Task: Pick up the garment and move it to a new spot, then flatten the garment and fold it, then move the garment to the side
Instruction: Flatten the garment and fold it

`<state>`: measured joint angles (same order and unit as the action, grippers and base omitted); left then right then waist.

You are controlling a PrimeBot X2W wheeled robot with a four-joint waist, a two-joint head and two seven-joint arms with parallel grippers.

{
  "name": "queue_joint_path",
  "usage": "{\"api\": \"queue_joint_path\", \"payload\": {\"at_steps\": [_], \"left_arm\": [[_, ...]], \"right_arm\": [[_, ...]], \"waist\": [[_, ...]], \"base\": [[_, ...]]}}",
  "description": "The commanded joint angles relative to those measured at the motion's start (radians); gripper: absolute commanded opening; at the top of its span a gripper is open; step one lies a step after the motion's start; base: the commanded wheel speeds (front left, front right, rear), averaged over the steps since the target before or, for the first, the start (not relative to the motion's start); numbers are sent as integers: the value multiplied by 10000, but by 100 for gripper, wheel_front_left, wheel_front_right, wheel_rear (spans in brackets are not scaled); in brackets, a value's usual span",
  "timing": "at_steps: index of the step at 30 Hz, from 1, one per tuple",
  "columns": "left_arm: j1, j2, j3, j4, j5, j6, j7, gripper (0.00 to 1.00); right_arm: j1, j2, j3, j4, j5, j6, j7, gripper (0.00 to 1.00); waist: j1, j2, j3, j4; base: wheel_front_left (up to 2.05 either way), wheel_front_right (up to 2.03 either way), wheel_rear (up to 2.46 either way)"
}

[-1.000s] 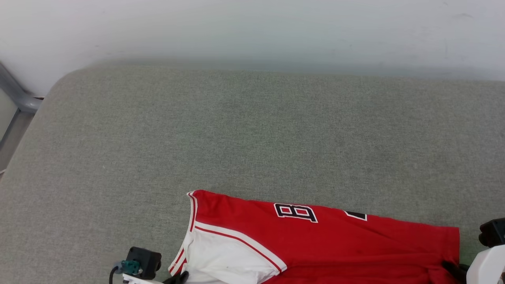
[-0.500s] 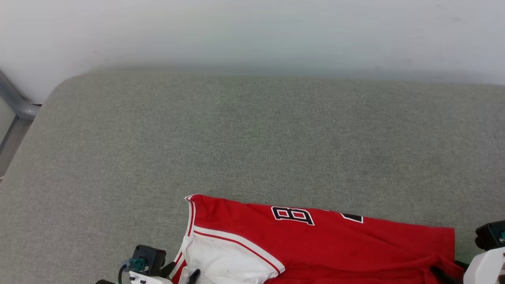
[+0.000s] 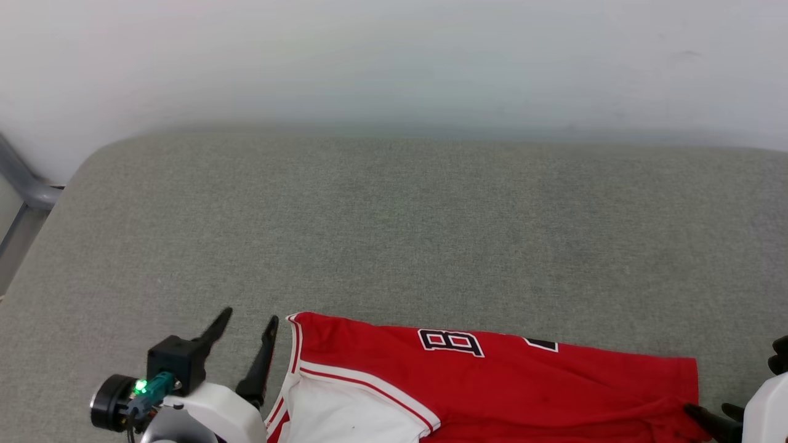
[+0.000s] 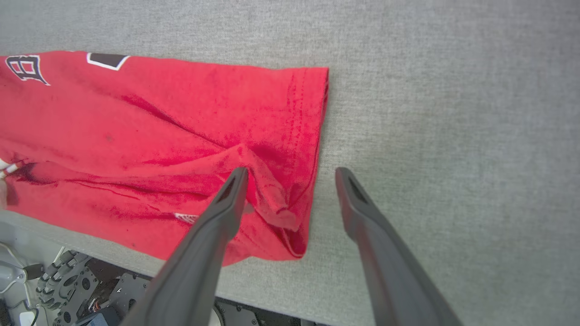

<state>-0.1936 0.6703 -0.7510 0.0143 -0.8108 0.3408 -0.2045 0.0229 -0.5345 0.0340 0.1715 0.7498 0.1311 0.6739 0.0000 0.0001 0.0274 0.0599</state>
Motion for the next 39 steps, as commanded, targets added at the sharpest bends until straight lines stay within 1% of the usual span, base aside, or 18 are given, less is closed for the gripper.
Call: {"api": "queue_joint_path", "payload": {"at_steps": [1,3,6,9,12,18,21,28,32,36,37,39], "left_arm": [[-99,42,66,-15,286,108,-204,100],[-143,-118,343,-83,578,224,-463,100],[-86,-209,812,-129,1181,338,-600,100],[92,-555,1560,-451,1924,359,-617,100],[410,-765,2176,-625,2605,176,-622,100],[807,-1281,3156,-596,3313,-405,-626,100],[913,-1515,3499,-523,3590,-692,-627,100],[1065,-2003,3895,-162,4031,-1309,-628,100],[1117,-2239,4060,59,4214,-1567,-628,100],[1257,-2358,4243,234,4331,-1770,-628,100],[1296,-2388,4273,265,4366,-1823,-628,100],[1318,-2456,4336,323,4406,-1895,-628,100]], "right_arm": [[47,151,-159,-3,-194,-9,172,100],[67,423,-447,32,-465,-9,482,100],[-45,1003,-983,168,-743,-9,858,100],[-165,1508,-1457,313,-890,-9,1147,100],[-275,1835,-1853,516,-1171,-9,1379,100],[-386,2304,-2201,1061,-1583,-9,1683,100],[-378,2559,-2099,1287,-1571,-7,1741,100],[-200,3326,-1156,1411,-1225,55,1757,100],[-82,3507,-784,1461,-1127,59,1660,100],[30,3474,-546,1637,-1093,57,1526,100],[53,3450,-505,1691,-1104,57,1499,64],[60,3384,-468,1774,-1123,57,1384,15]], "waist": [[0,-1,57,27],[0,-1,137,73],[0,-1,263,154],[0,-1,416,263],[0,-1,564,367],[0,-1,847,539],[0,-1,964,587],[0,-1,1042,650],[0,-1,911,666],[0,-1,738,644],[0,-1,699,634],[0,-1,648,613]], "base": [[0,0,0],[0,0,0],[0,0,0],[0,0,0],[0,0,0],[0,0,0],[0,0,0],[0,0,0],[0,0,0],[0,0,0],[0,0,0],[0,0,0]]}}
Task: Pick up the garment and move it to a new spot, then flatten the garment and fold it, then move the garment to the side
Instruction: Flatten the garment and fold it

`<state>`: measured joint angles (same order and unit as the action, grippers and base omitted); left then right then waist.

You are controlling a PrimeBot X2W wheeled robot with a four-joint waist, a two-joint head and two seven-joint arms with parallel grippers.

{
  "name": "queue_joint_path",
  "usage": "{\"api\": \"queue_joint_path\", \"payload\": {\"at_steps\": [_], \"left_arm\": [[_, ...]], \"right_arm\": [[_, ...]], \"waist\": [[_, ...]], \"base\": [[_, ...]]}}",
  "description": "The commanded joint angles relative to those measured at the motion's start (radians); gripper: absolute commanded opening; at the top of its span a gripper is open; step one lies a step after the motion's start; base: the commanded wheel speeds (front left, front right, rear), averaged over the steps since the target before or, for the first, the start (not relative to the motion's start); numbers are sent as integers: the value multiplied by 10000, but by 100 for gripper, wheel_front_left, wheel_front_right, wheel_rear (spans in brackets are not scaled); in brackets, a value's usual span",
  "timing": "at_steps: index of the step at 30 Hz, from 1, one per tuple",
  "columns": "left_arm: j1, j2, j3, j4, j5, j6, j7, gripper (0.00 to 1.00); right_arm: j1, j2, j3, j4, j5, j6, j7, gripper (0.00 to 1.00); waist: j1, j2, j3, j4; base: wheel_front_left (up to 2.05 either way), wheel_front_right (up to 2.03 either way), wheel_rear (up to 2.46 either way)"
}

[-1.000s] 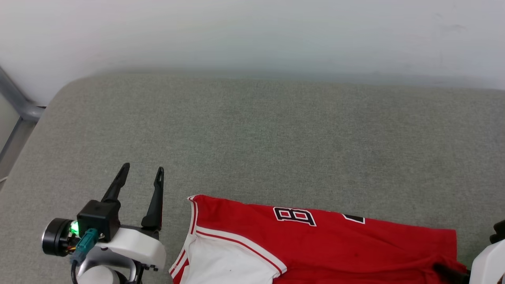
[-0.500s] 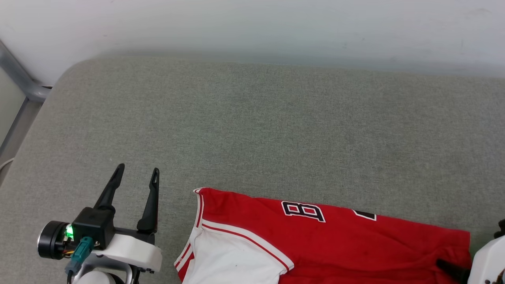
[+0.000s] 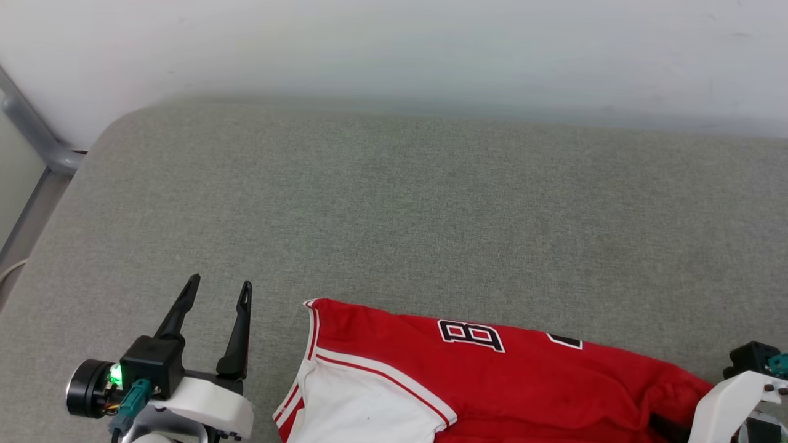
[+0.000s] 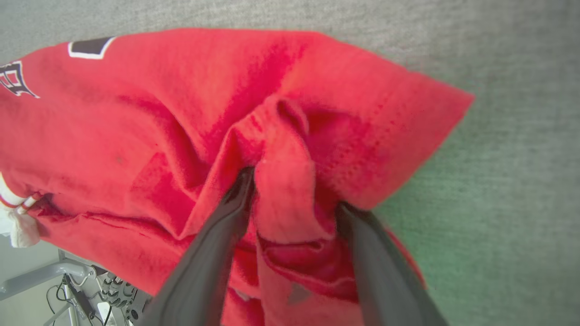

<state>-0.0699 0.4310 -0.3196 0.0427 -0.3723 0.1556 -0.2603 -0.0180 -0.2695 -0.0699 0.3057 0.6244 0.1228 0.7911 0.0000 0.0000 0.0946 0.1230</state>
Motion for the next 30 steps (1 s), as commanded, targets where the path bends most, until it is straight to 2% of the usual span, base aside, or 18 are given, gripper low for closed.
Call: {"api": "queue_joint_path", "payload": {"at_steps": [1,9,24,30], "left_arm": [[99,-84,61,51,58,-69,-70,100],[233,-274,280,197,237,-292,-71,100],[384,-752,713,368,536,-663,-71,100],[482,-933,895,428,622,-791,-71,100]], "right_arm": [[454,694,596,461,127,138,128,0],[139,148,516,439,379,69,-779,0],[-152,-1724,-683,786,34,69,-1997,0],[-145,-1756,-760,654,142,69,-2057,0]], "waist": [[0,0,-38,-32],[0,0,-55,-175],[0,0,-308,-274],[0,0,-468,-280]], "base": [[0,0,0],[0,0,0],[0,0,0],[0,0,0]]}}
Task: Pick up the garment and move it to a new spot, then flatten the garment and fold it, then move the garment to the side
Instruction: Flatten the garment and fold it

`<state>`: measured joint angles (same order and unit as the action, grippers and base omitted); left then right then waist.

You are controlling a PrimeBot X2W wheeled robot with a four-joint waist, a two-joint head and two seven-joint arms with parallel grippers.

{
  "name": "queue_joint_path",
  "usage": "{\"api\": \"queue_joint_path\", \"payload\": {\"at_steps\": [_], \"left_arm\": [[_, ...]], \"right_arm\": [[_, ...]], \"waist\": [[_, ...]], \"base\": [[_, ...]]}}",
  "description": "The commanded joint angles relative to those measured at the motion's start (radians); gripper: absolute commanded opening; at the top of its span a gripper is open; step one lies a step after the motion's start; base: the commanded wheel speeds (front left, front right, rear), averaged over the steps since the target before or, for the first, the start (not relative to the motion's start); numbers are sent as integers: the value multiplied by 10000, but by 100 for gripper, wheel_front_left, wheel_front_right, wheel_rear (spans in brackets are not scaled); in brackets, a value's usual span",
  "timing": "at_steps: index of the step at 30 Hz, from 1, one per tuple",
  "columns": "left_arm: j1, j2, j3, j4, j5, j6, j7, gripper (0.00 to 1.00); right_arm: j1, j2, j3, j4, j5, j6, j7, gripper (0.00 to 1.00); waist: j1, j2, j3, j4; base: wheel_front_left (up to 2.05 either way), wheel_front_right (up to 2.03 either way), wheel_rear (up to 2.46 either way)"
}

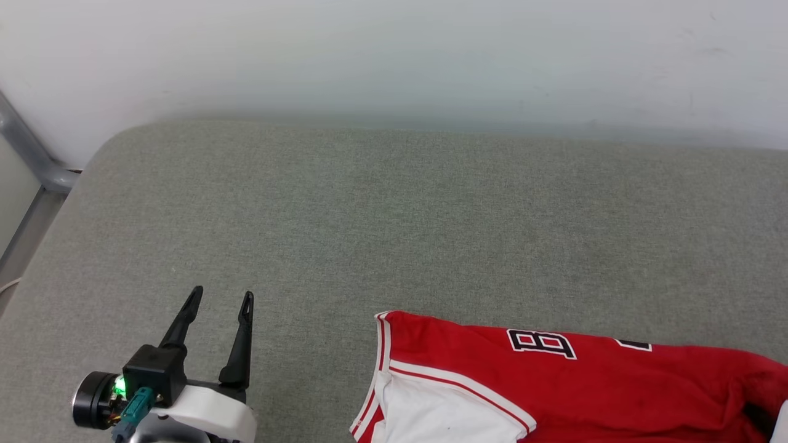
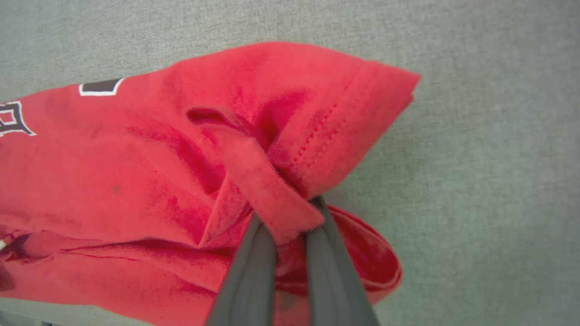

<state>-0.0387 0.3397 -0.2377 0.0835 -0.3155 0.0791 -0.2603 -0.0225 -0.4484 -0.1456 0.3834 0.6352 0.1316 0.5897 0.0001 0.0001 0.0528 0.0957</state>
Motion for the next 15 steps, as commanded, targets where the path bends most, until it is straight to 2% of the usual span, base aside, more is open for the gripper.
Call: {"api": "queue_joint_path", "payload": {"at_steps": [1,8,15], "left_arm": [[184,-65,96,36,68,-51,-71,100],[383,-253,241,113,190,-175,-70,100],[668,-473,473,106,320,-328,-59,100]], "right_arm": [[-51,39,54,-241,55,-18,-2,0],[367,214,379,-1202,196,-16,267,0],[886,983,920,-2966,586,-14,1329,0]], "waist": [[-1,-1,-96,-12],[-1,-1,-453,-3],[-1,-1,-843,113]], "base": [[0,0,0],[0,0,0],[0,0,0]]}}
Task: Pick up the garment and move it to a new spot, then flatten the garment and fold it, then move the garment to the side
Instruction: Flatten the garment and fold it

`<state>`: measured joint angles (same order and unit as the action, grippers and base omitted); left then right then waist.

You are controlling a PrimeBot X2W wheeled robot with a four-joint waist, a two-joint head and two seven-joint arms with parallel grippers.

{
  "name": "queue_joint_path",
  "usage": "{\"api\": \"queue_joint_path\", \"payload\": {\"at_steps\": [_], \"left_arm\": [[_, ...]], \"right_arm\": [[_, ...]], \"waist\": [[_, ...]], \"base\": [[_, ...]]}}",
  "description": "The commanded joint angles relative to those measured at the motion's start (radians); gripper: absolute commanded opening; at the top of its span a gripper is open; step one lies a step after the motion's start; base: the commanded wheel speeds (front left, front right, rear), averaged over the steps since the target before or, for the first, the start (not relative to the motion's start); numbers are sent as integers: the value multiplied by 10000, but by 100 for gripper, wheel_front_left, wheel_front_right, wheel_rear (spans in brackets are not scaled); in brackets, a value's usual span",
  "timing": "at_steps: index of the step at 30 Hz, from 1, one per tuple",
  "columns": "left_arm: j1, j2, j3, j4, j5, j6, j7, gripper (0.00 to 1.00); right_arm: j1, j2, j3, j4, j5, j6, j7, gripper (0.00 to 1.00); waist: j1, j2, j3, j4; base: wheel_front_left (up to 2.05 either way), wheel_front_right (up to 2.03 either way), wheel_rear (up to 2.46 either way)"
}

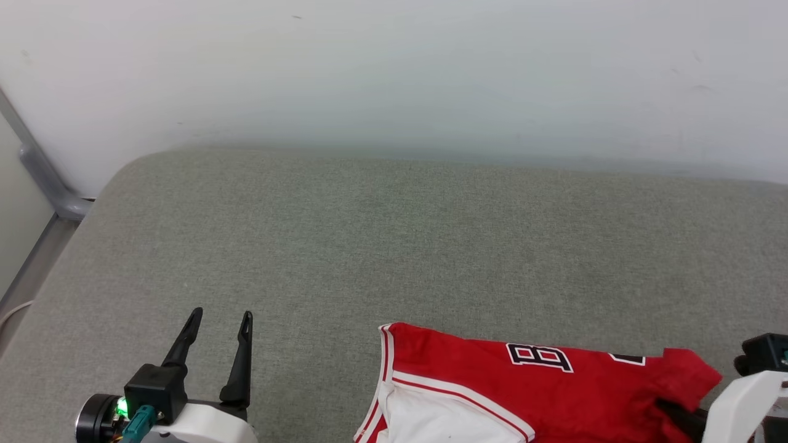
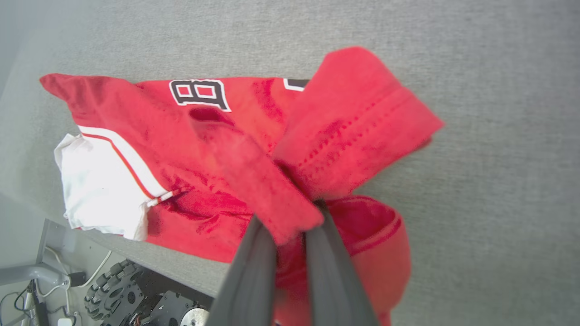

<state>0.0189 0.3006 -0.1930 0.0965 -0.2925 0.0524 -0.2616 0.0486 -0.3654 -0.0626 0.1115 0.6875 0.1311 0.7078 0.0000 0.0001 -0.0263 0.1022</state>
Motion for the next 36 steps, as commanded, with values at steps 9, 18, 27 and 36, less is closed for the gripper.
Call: {"api": "queue_joint_path", "payload": {"at_steps": [9,18,27,36], "left_arm": [[224,-241,299,-67,214,-189,-46,100],[334,-309,609,-28,356,-354,-37,100],[278,-312,778,67,448,-538,-35,100],[189,-395,707,213,568,-681,-35,100]], "right_arm": [[87,1564,696,-1514,95,-9,1199,0],[-658,3048,1593,-1665,-80,-7,1445,0],[-1465,3162,2785,40,9,-7,311,0],[-2461,3165,3704,2614,4,-7,-1409,0]], "waist": [[0,-1,-194,334],[0,-1,-217,708],[0,-1,-163,1145],[0,-1,-64,1593]], "base": [[0,0,0],[0,0,0],[0,0,0],[0,0,0]]}}
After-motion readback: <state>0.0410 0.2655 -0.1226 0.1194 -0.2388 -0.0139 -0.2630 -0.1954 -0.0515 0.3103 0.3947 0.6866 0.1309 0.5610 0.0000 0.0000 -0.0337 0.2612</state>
